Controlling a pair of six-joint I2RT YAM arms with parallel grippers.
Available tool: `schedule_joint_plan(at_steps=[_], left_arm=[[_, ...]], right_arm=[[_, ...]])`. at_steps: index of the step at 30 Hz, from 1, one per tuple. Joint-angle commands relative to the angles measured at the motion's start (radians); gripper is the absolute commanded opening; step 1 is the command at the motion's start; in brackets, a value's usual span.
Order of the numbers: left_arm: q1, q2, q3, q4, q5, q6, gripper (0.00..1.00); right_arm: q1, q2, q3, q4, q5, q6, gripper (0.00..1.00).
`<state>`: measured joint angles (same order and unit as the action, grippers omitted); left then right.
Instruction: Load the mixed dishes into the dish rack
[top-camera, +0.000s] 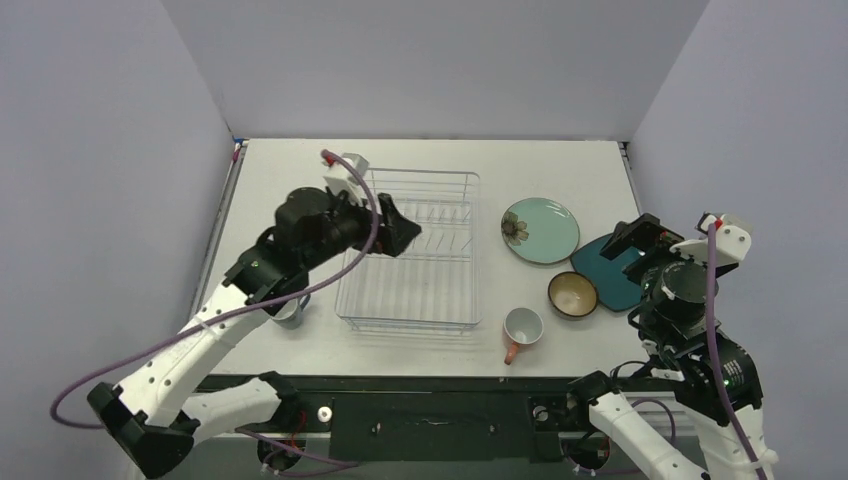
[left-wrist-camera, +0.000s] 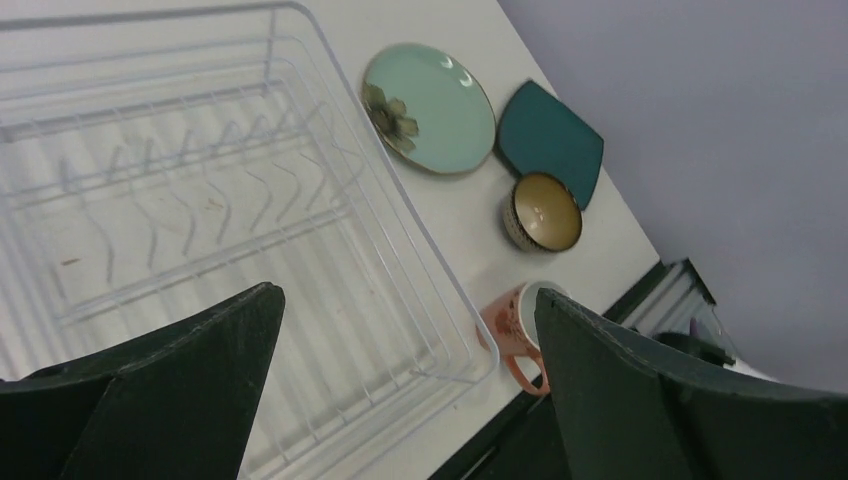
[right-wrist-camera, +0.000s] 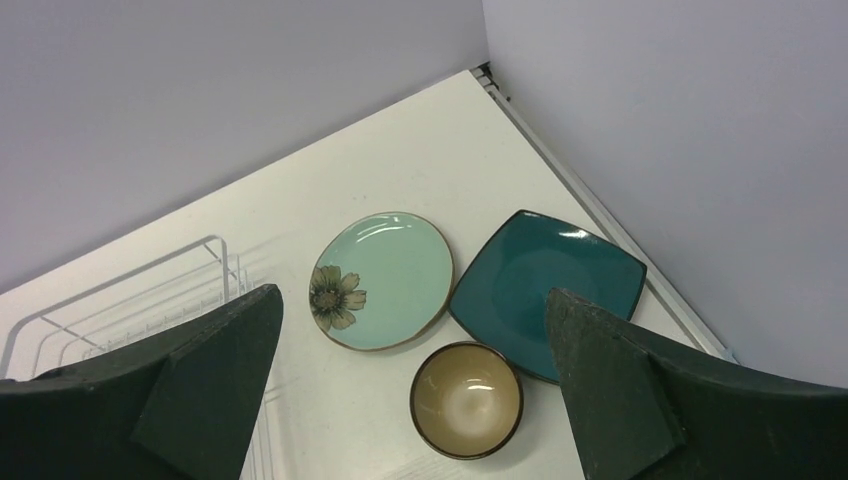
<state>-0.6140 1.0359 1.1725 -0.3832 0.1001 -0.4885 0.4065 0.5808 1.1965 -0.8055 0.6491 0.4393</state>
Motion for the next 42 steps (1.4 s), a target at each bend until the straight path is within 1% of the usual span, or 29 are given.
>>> schedule_joint_plan(at_steps=[1, 2, 3, 5, 8, 11, 13, 17, 20, 22, 26, 29, 35, 42], left_arm=[[-0.2, 0.09, 0.0, 0.08, -0.161, 0.041, 0.96], [-0.263, 0.108, 0.004, 0.08, -0.206, 0.042, 0.96], [-0.292, 0.146, 0.008, 0.082, -0.224, 0.038, 0.96], [-0.39, 0.202, 0.013, 0.09, -0.264, 0.031, 0.96], [-0.488, 0.294, 0.027, 0.102, -0.336, 0.026, 0.97], [-0.59, 0.373, 0.069, 0.089, -0.384, 0.029, 0.99], [-0.642, 0.441, 0.111, 0.067, -0.413, 0.037, 0.94], [-0.739, 0.588, 0.233, 0.003, -0.497, 0.069, 0.9], [-0.776, 0.706, 0.349, -0.049, -0.511, 0.08, 0.84], [-0.8, 0.765, 0.407, -0.067, -0.507, 0.097, 0.76], [-0.821, 0.882, 0.53, -0.137, -0.5, 0.118, 0.7], [-0.831, 0.957, 0.595, -0.189, -0.508, 0.132, 0.69], [-0.839, 1.034, 0.684, -0.249, -0.54, 0.15, 0.65], [-0.841, 1.109, 0.762, -0.308, -0.539, 0.154, 0.54]], right_arm=[[-0.001, 0.002, -0.026, -0.018, -0.053, 0.02, 1.0], [-0.001, -0.016, -0.032, -0.018, -0.062, 0.023, 1.0], [-0.001, -0.03, -0.047, -0.013, -0.075, 0.029, 1.0], [-0.001, -0.077, -0.079, -0.001, -0.075, 0.042, 1.0], [-0.001, -0.144, -0.112, 0.004, -0.058, 0.053, 1.0], [-0.001, -0.186, -0.116, -0.012, -0.027, 0.054, 0.97], [-0.001, -0.213, -0.114, -0.019, -0.01, 0.059, 0.97], [-0.002, -0.265, -0.113, -0.021, 0.004, 0.066, 0.95], [-0.001, -0.288, -0.112, -0.026, 0.012, 0.066, 0.94], [-0.001, -0.3, -0.106, -0.034, 0.015, 0.064, 0.94], [-0.001, -0.324, -0.091, -0.054, 0.033, 0.057, 0.94], [-0.002, -0.358, -0.087, -0.061, 0.045, 0.051, 0.94], [-0.001, -0.397, -0.088, -0.081, 0.064, 0.04, 0.94], [0.007, -0.409, -0.1, -0.097, 0.072, 0.041, 0.94]])
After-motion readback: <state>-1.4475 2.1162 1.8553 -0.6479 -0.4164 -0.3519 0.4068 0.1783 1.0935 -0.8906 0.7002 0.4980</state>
